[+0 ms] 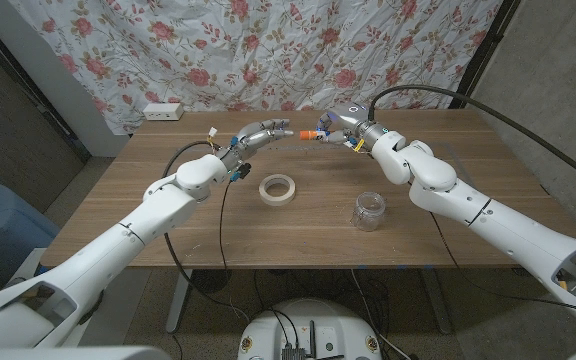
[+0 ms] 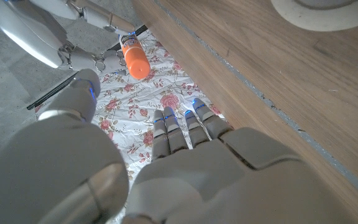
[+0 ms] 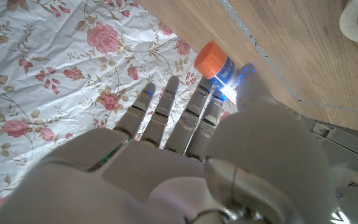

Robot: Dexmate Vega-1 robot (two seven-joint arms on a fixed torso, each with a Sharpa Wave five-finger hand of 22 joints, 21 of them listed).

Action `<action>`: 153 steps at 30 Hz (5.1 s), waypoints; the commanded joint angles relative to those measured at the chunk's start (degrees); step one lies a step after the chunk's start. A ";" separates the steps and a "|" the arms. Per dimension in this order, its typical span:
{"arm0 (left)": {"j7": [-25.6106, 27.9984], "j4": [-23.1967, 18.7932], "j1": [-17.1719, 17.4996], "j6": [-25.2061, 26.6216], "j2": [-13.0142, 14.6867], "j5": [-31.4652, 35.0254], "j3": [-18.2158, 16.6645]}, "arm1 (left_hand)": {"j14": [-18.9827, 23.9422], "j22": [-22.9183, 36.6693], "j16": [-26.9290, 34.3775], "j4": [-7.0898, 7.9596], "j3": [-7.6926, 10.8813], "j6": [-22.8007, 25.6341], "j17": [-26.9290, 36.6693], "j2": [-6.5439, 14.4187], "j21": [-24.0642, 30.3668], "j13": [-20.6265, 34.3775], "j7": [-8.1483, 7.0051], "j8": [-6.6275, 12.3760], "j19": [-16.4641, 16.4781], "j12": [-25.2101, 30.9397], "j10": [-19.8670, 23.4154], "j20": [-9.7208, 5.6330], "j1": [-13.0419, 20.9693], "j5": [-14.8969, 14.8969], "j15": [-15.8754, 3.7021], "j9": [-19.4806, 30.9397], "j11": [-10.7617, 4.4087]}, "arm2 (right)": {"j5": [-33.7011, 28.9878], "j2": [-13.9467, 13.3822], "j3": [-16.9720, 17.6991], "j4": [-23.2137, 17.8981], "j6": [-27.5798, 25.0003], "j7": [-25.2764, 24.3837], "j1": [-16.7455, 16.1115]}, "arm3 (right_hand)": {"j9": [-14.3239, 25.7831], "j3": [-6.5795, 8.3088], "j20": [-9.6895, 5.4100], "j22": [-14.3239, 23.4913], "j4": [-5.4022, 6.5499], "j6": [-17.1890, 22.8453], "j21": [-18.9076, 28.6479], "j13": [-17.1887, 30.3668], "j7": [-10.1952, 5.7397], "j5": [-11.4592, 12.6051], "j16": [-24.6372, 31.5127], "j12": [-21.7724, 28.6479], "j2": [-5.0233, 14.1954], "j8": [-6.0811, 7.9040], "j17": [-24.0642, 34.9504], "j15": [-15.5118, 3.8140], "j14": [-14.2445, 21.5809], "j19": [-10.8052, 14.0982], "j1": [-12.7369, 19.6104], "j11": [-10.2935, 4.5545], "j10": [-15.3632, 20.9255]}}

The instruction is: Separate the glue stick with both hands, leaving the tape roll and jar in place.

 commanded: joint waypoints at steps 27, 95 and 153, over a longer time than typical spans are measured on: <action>0.30 3.07 -3.64 2.03 -3.48 2.20 2.78 | 3.73 0.04 0.82 0.28 -1.58 5.20 0.06 1.80 1.00 -0.10 -0.54 1.31 4.32 1.96 7.97 0.66 5.16 0.96 -1.19 0.03 0.76 | -1.96 1.46 -0.25 -0.08 -0.02 -0.44 0.23 | 0.13 -0.36 -0.05 0.17 -0.05 1.42 -0.12 0.05 -0.74 0.12 0.17 -0.18 0.34 -0.15 0.14 -7.48 -0.25 0.17 0.56 0.05 0.63; 5.62 2.83 -3.11 4.52 -5.79 1.89 2.69 | 18.45 0.20 1.40 0.85 -5.95 30.89 -0.02 5.05 0.74 -0.16 1.44 1.54 12.81 1.87 33.55 1.24 12.08 1.09 -3.06 0.26 -3.71 | -3.23 1.73 -0.42 -0.01 -0.39 -0.76 0.25 | 0.22 -0.64 -0.02 0.17 0.07 2.07 -0.13 0.11 -0.74 0.02 0.15 -0.28 0.63 -0.75 -0.04 -7.25 -0.23 0.06 0.63 0.05 0.83; 6.69 0.07 -1.98 5.27 -5.10 2.84 2.69 | 23.09 0.28 0.98 1.09 -5.77 41.92 -0.12 11.14 0.83 0.21 0.00 1.00 14.78 1.30 43.88 -0.15 15.63 0.82 -6.40 0.63 -5.40 | -4.58 0.83 0.53 -2.89 -2.21 -0.57 -2.55 | 0.36 -0.69 -0.14 0.17 -0.06 3.46 -0.13 0.14 -0.75 -0.07 0.17 -0.27 1.07 -0.92 -0.09 -7.40 -0.21 -0.01 1.02 0.03 1.18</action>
